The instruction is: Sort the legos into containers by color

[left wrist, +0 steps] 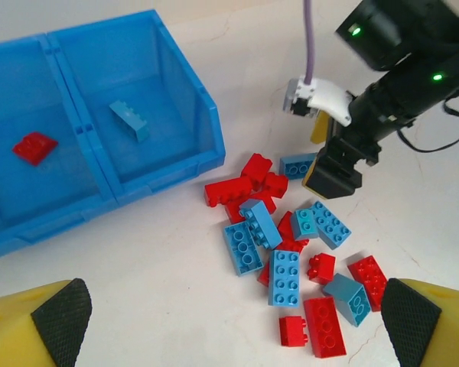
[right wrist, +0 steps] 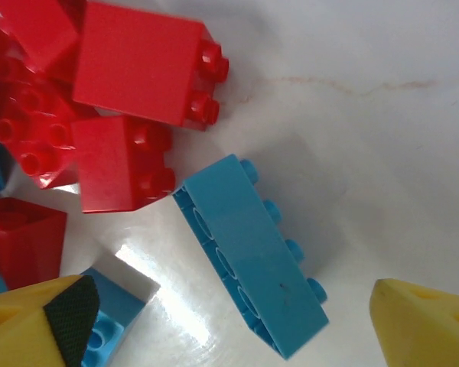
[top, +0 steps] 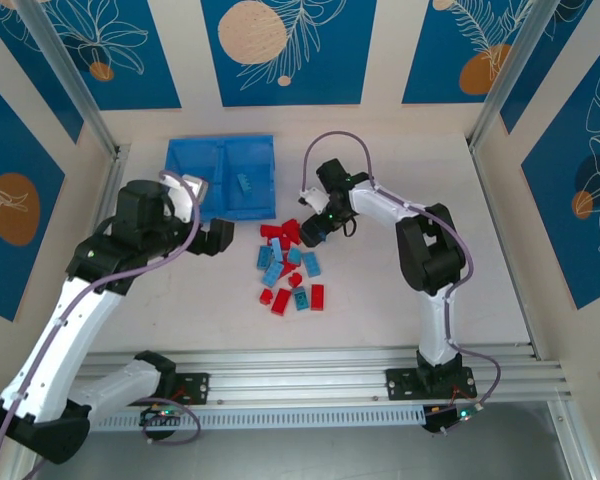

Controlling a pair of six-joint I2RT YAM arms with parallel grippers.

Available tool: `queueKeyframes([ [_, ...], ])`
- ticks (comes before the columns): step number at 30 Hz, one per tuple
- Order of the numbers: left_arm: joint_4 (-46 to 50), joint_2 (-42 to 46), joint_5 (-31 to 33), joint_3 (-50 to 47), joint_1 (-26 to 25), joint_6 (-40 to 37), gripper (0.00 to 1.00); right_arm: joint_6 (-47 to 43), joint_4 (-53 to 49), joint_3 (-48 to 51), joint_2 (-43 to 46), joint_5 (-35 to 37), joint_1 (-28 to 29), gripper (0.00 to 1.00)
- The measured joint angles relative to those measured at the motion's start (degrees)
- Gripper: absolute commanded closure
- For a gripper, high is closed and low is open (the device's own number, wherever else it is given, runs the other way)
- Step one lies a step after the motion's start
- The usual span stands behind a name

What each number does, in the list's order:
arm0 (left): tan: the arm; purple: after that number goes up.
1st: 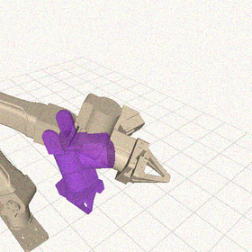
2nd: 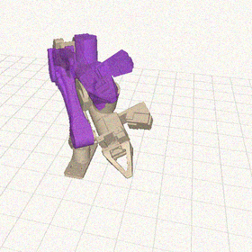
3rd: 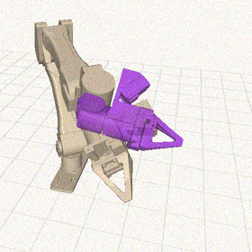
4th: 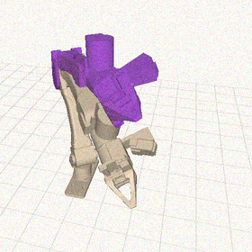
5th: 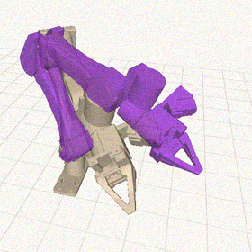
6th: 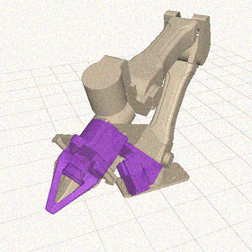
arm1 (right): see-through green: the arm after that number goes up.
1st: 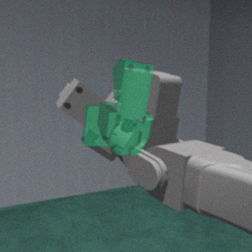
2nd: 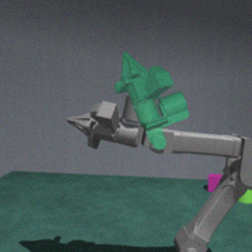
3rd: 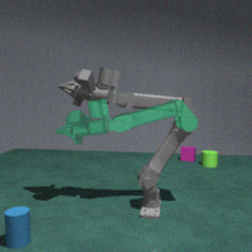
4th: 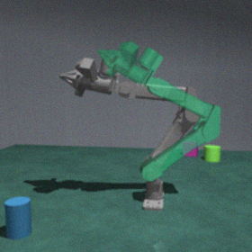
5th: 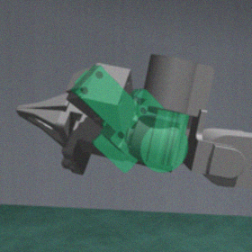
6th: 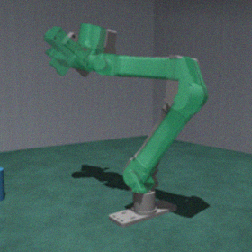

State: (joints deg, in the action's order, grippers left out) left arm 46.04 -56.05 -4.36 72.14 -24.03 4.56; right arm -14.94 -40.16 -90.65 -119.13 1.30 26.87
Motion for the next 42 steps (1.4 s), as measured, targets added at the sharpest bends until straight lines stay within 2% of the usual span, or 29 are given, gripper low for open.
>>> queueKeyframes([
  [3, 0.46, 1.55, -0.48, -1.11, -0.02, -0.63, 0.00, -0.02, -0.61, -0.20, -1.79, -0.50, -0.04, 0.26],
  [11, 0.72, 0.70, -2.91, -5.40, -0.02, -0.72, 0.00, 1.81, -3.15, -3.74, -5.03, -0.79, -0.44, 0.71],
  [12, 0.70, 0.22, -3.26, -5.35, -0.02, -1.09, 0.00, 2.43, -3.45, -3.87, -5.09, -0.83, -0.37, 0.74],
  [18, 4.46, -4.22, -2.91, -0.15, -0.09, -3.56, 0.00, 7.78, -6.05, -4.15, -4.07, -0.15, 0.46, 0.77],
  [22, 3.63, -3.56, -1.07, 1.01, -0.11, -3.34, 0.00, 14.27, -6.27, -2.84, 2.23, 0.24, 1.55, 0.77],
  [28, -0.15, -2.73, 1.66, 0.20, -0.11, 3.21, 0.00, 28.89, 1.51, -2.08, 17.18, -0.07, 4.76, 0.77],
  [31, -0.70, -2.16, 3.21, -1.01, -0.11, 7.91, 0.00, 35.30, 6.71, -3.39, 19.26, -0.22, 7.41, 0.77],
  [36, -1.09, -0.22, 4.42, -3.02, -0.11, 12.04, 0.00, 42.25, 10.03, -14.49, 8.46, 0.87, 11.02, 0.76],
  [42, -1.22, 0.87, 5.55, -3.02, -0.11, 13.05, 0.00, 44.04, 8.66, -30.38, -8.90, 4.72, 12.94, 0.75],
])
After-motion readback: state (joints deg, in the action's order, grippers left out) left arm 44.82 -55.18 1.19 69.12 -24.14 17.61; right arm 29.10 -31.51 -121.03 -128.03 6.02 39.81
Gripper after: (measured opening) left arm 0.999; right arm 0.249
